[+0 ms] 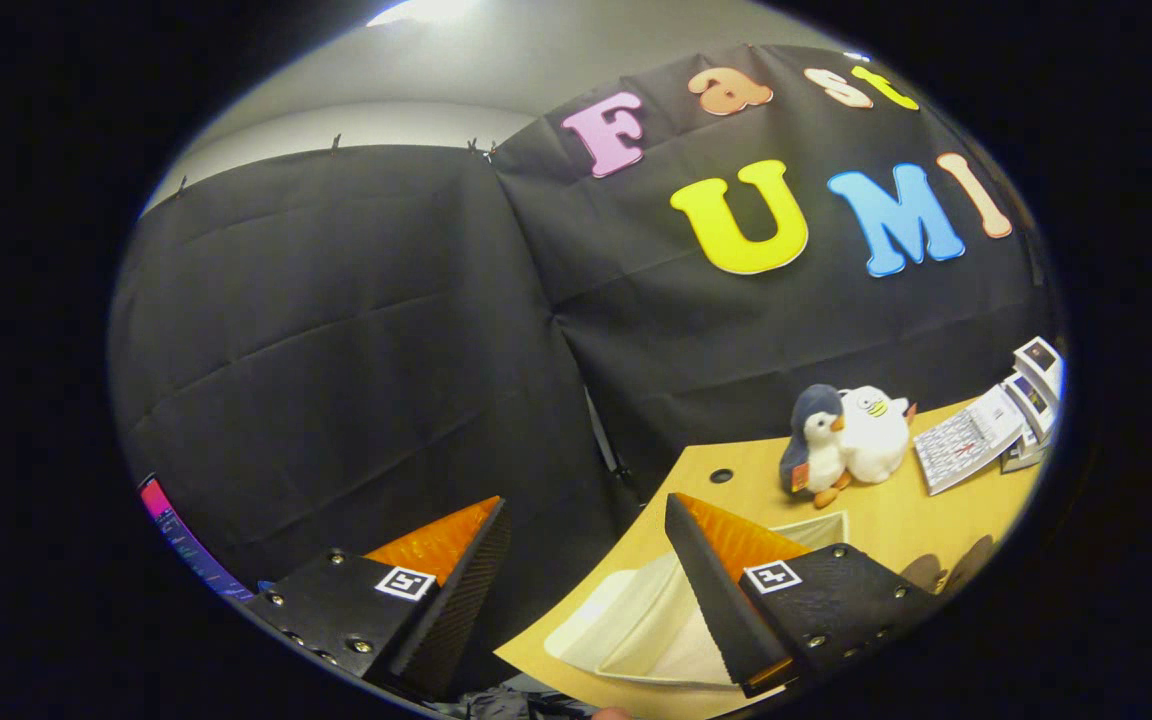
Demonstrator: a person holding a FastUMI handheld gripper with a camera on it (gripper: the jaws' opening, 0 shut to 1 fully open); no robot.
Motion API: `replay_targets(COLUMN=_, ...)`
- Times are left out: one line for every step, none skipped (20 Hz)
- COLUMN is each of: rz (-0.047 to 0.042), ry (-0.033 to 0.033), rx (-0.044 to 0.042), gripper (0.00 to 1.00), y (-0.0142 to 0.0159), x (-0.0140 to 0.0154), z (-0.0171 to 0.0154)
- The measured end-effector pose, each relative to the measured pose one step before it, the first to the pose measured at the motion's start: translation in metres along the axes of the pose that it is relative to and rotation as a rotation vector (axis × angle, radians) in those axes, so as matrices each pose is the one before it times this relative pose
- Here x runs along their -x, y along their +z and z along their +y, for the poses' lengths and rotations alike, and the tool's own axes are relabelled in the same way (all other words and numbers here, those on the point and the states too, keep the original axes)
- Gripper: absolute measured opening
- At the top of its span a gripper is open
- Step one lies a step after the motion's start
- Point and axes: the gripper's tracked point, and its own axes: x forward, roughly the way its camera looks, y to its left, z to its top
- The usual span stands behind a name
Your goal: Open the storage box then place both shoes into the box .Put the left shoe in first, then the right shoe, with the right side of both shoes facing outward in a uniform manner.
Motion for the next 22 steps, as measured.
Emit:
replay_targets(rz=-0.00904, ry=-0.02376, rx=0.00899, gripper=0.97, y=0.00457, x=0.00679, z=-0.01407)
replay_targets(rz=-0.00802, ry=-0.02521, rx=0.0071, gripper=0.97, y=0.0041, x=0.00644, z=-0.01503)
replay_targets(rz=-0.01241, ry=-0.02234, rx=0.00654, gripper=0.97, y=0.00416, x=0.0058, z=-0.01523)
replay_targets(rz=-0.00918, ry=-0.02459, rx=0.01025, gripper=0.97, y=0.00389, x=0.00601, z=-0.01273)
replay_targets(rz=-0.00698, ry=-0.02441, rx=0.01124, gripper=0.97, y=0.0017, x=0.0055, z=-0.01347)
replay_targets(rz=-0.00364, ry=-0.02411, rx=0.01285, gripper=0.97, y=-0.00029, x=0.00483, z=-0.01475)
replay_targets(rz=-0.00281, ry=-0.02257, rx=0.00887, gripper=0.97, y=-0.00135, x=0.00387, z=-0.01371)
replay_targets(rz=0.00007, ry=-0.01875, rx=0.0014, gripper=0.97, y=-0.0009, x=0.00316, z=-0.01257)
replay_targets(rz=0.0041, ry=-0.01755, rx=-0.00115, gripper=0.97, y=-0.00349, x=0.00359, z=-0.01179)
replay_targets(rz=0.00348, ry=-0.01782, rx=-0.0041, gripper=0.97, y=-0.00222, x=0.00249, z=-0.01247)
replay_targets(rz=0.00659, ry=-0.01873, rx=-0.00304, gripper=0.97, y=-0.00352, x=0.00166, z=-0.01298)
replay_targets(rz=0.00593, ry=-0.01481, rx=-0.00007, gripper=0.97, y=-0.0029, x=0.0015, z=-0.01134)
replay_targets(rz=0.00773, ry=-0.0175, rx=0.00399, gripper=0.97, y=-0.00355, x=0.00044, z=-0.01192)
replay_targets(rz=0.00802, ry=-0.01518, rx=0.00634, gripper=0.97, y=-0.00548, x=0.00202, z=-0.01008)
replay_targets(rz=0.008, ry=-0.01535, rx=0.00796, gripper=0.97, y=-0.0059, x=0.00032, z=-0.01017)
replay_targets(rz=0.01175, ry=-0.01662, rx=0.0111, gripper=0.97, y=-0.00606, x=0.0009, z=-0.00996)
replay_targets(rz=0.01194, ry=-0.01299, rx=0.01192, gripper=0.97, y=-0.00595, x=0.00111, z=-0.00945)
replay_targets(rz=0.01122, ry=-0.00666, rx=0.01223, gripper=0.97, y=-0.00627, x=0.00021, z=-0.00698)
replay_targets(rz=0.01422, ry=-0.00627, rx=0.01308, gripper=0.97, y=-0.00819, x=-0.00045, z=-0.0056)
replay_targets(rz=0.01636, ry=-0.00631, rx=0.01157, gripper=0.97, y=-0.00791, x=-0.00105, z=-0.00649)
replay_targets(rz=0.017, ry=-0.00588, rx=0.00833, gripper=0.98, y=-0.00904, x=-0.00052, z=-0.0058)
replay_targets(rz=0.01587, ry=-0.00603, rx=0.00612, gripper=0.98, y=-0.00837, x=-0.00115, z=-0.00548)
